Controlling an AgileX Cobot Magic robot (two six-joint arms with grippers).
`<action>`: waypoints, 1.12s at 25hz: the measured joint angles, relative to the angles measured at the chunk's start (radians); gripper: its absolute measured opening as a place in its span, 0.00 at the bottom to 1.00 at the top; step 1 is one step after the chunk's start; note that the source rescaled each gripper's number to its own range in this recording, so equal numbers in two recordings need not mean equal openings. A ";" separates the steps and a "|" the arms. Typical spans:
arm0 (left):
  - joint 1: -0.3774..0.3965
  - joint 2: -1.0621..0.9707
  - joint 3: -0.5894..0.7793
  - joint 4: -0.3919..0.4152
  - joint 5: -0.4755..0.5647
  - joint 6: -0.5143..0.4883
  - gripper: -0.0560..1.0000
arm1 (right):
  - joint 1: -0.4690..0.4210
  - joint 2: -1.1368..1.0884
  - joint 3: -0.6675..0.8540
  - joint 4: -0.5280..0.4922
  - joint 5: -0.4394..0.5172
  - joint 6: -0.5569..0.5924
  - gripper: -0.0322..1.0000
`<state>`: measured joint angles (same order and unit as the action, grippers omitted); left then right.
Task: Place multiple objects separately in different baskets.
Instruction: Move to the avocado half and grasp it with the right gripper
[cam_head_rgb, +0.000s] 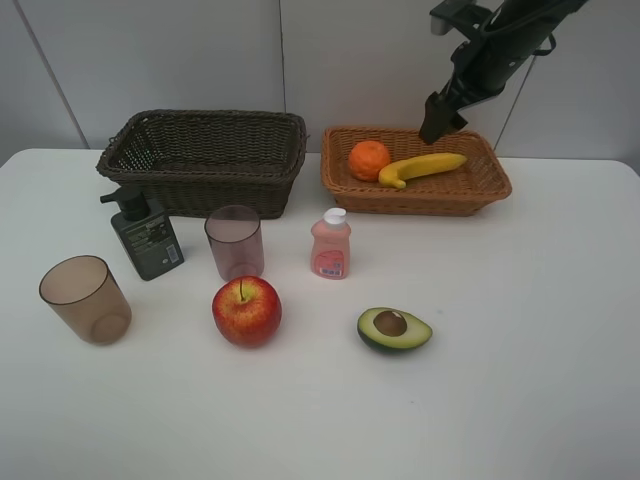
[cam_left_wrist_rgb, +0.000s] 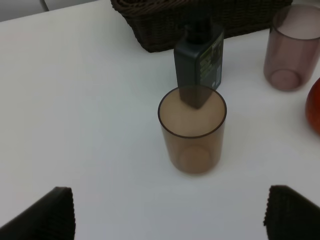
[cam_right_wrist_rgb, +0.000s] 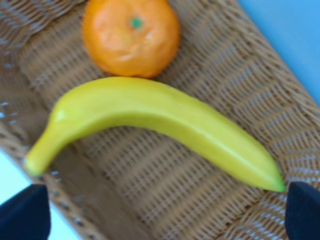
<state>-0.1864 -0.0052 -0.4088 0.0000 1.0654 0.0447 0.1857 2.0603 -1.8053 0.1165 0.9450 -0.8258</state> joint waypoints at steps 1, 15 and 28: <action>0.000 0.000 0.000 0.000 0.000 0.000 1.00 | 0.006 -0.004 0.000 0.000 0.012 0.000 1.00; 0.000 0.000 0.000 0.000 0.000 0.000 1.00 | 0.112 -0.107 0.074 -0.059 0.194 0.102 1.00; 0.000 0.000 0.000 0.000 0.000 0.000 1.00 | 0.243 -0.308 0.453 -0.095 0.108 0.112 1.00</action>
<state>-0.1864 -0.0052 -0.4088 0.0000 1.0654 0.0447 0.4290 1.7520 -1.3524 0.0211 1.0529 -0.7141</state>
